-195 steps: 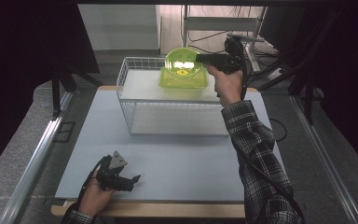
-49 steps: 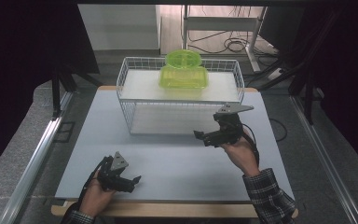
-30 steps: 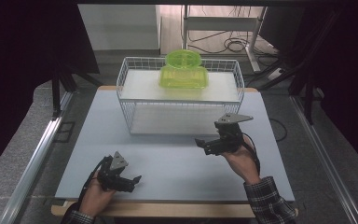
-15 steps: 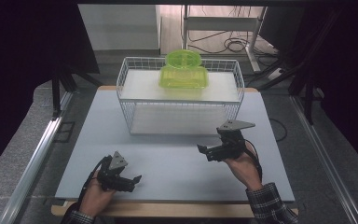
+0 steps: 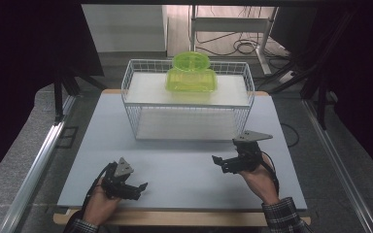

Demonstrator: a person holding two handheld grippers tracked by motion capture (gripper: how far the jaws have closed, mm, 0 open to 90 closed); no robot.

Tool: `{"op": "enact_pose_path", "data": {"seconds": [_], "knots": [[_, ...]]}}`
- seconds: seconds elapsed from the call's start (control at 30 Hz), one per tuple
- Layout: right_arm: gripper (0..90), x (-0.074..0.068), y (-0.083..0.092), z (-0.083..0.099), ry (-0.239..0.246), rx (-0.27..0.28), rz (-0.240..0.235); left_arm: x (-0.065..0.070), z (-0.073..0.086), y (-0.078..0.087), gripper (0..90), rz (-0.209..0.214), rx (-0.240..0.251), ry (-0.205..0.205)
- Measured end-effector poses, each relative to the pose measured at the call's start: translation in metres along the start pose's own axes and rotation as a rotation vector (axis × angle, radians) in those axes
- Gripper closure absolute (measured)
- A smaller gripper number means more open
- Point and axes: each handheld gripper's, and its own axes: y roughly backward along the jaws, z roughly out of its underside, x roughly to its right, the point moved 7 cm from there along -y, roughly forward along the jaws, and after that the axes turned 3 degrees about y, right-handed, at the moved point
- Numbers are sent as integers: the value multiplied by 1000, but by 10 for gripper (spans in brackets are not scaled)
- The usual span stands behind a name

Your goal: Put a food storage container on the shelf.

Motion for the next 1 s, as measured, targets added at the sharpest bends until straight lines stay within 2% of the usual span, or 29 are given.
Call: {"op": "enact_pose_path", "data": {"seconds": [0.4, 1.0], "knots": [[0, 7, 5, 23, 6, -8, 14, 0, 1, -2, 46, -6, -3, -6], [0, 27, 12, 61, -62, -27, 82, 1, 1, -2, 44, -3, -5, -9]]}}
